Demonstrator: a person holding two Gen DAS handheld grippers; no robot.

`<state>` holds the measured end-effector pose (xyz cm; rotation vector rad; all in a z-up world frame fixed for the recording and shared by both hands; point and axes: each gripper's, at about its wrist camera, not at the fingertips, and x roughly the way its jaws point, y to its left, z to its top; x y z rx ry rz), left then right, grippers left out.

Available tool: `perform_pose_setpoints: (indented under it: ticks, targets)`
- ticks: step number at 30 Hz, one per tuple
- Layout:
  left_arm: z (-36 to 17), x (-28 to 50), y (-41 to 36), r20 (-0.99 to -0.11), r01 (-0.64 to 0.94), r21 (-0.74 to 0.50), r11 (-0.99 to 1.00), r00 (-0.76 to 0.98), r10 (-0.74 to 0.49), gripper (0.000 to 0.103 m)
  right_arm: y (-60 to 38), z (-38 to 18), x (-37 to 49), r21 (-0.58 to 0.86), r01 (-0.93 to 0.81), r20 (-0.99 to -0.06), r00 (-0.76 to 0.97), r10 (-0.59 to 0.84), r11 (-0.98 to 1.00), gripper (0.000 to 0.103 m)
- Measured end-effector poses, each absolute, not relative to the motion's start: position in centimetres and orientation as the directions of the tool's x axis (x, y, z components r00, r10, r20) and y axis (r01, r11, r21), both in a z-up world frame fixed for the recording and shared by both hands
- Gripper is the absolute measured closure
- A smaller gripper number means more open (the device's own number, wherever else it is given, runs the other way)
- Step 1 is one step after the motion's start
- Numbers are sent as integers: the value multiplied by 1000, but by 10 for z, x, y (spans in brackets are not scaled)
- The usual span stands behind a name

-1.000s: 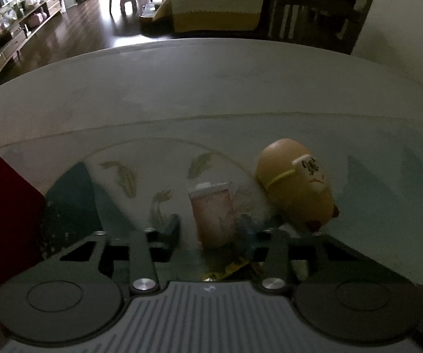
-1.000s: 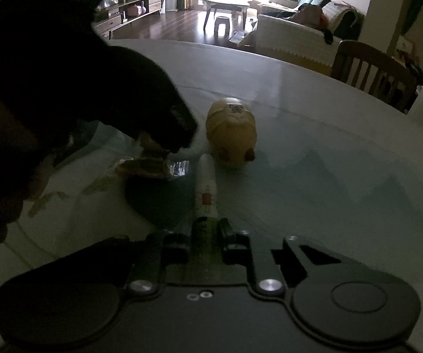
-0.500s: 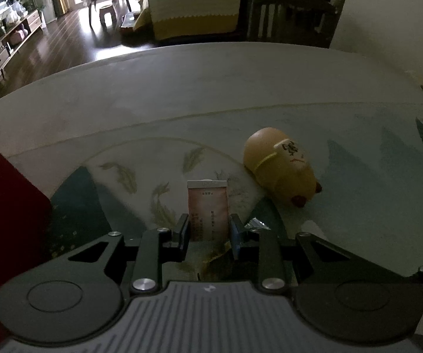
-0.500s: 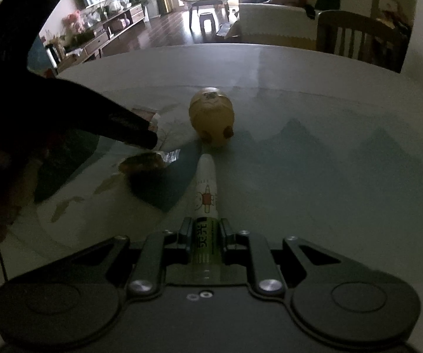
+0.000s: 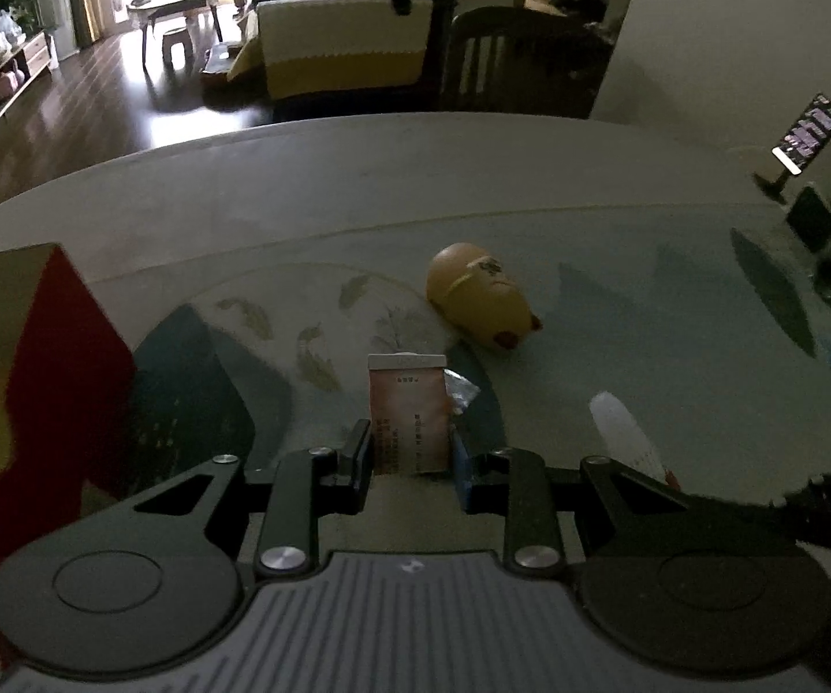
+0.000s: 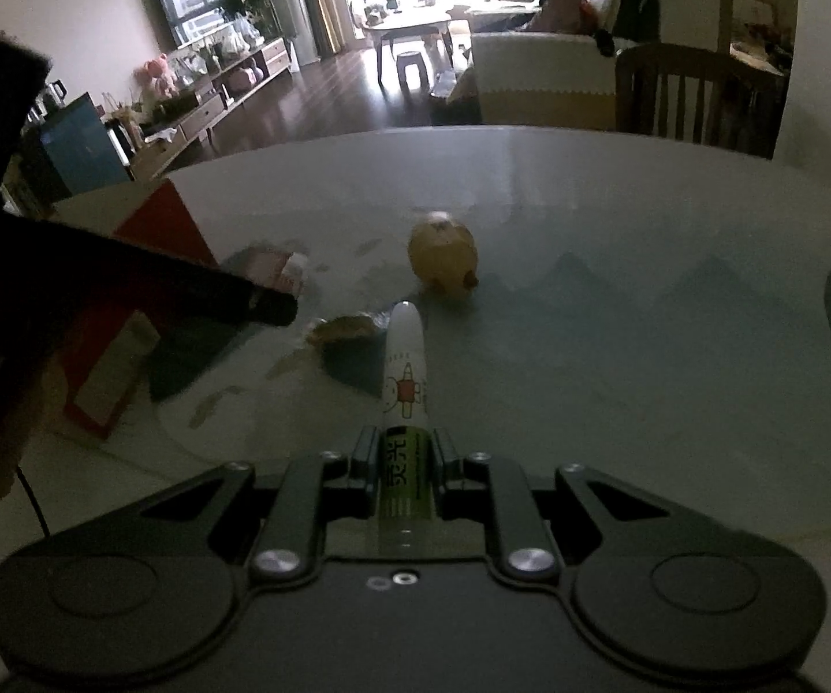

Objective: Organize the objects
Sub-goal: 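Grasp the pink carton with left tool while right tool grasps the white marker, then carry the pink carton and white marker over the cardboard box with both tools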

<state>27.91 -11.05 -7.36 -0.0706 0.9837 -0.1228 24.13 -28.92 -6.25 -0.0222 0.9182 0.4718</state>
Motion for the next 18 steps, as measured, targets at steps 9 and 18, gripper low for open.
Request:
perform_pose_setpoints:
  ticks: [9,18]
  targets:
    - [-45,231,-84,-802,82,-164,983,569,-181,76,-269,-24,213,169,-424,-734,548,401,890,87]
    - [-25,188,-41,-777,81,-185,979,598,-196,76,-220,5,189,160,-476,-702,561,439,865,87]
